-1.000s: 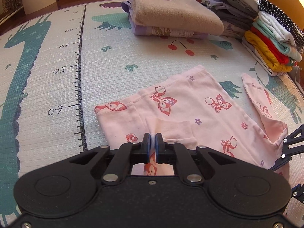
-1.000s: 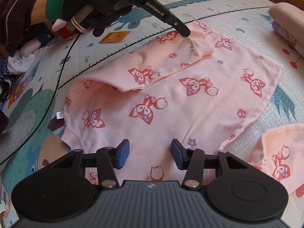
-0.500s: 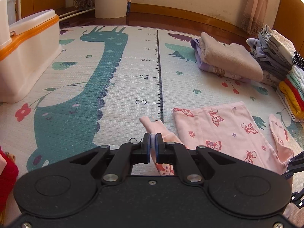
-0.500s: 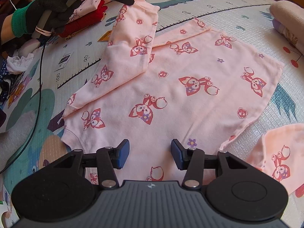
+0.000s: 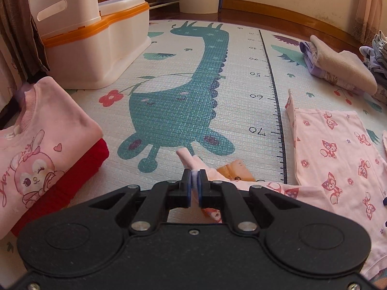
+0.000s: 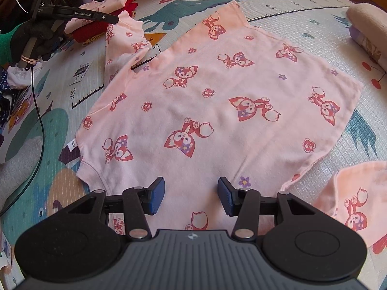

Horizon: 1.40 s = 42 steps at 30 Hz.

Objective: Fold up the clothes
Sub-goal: 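Pull the sleeve outward from the body with the left gripper and release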

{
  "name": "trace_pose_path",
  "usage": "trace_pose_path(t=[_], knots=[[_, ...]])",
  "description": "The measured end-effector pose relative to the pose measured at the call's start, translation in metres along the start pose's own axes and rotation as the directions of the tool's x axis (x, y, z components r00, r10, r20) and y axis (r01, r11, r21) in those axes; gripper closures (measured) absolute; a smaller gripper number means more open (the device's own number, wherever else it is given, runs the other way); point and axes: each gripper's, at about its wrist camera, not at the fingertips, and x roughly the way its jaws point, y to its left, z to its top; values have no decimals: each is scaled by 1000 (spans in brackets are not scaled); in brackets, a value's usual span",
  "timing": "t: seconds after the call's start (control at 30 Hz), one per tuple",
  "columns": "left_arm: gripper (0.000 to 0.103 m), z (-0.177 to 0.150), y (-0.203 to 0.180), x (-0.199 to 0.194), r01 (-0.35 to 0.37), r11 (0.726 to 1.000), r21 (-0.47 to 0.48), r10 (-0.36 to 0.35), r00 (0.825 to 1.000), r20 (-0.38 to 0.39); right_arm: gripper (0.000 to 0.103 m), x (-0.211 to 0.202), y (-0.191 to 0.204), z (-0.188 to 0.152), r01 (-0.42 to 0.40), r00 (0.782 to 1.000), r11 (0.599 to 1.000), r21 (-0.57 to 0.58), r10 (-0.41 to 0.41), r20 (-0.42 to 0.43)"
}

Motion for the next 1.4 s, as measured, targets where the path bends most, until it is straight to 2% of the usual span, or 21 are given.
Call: trace_pose_path(t=[0.17,0.43,0.63,1.1,1.13,1.2,1.23,1.3,1.4], knots=[[101,-13,16,-1,-63,998,-14,63,998,-17,53,1,1,1,4,1000,1000,-6,-4,-5],[101,-26,31,-15,-121,992,-24,120,993,-21,54,0,4,0,18,1000,1000,-17,-18,-6],[101,-48,43,-20,-174,984,-37,172,983,-59,55,2,6,1,27,1000,999,-20,-27,-9],[100,-80,52,-4,-211,977,-10,209,972,-104,55,4,14,1,60,998,997,-50,-61,-24],[98,-81,54,-2,-215,977,-15,212,971,-111,55,5,15,1,64,998,996,-54,-65,-26],[84,-82,60,-1,-232,972,-38,226,967,-116,54,5,17,1,71,997,995,-63,-73,-29],[74,-81,64,-3,-245,968,-57,238,965,-111,54,5,17,2,74,997,995,-66,-76,-32],[73,-78,69,-7,-282,956,-78,274,957,-100,54,5,18,2,80,996,994,-72,-82,-38],[73,-70,62,-16,-287,957,-40,286,957,-43,52,6,19,3,79,996,995,-68,-81,-38]])
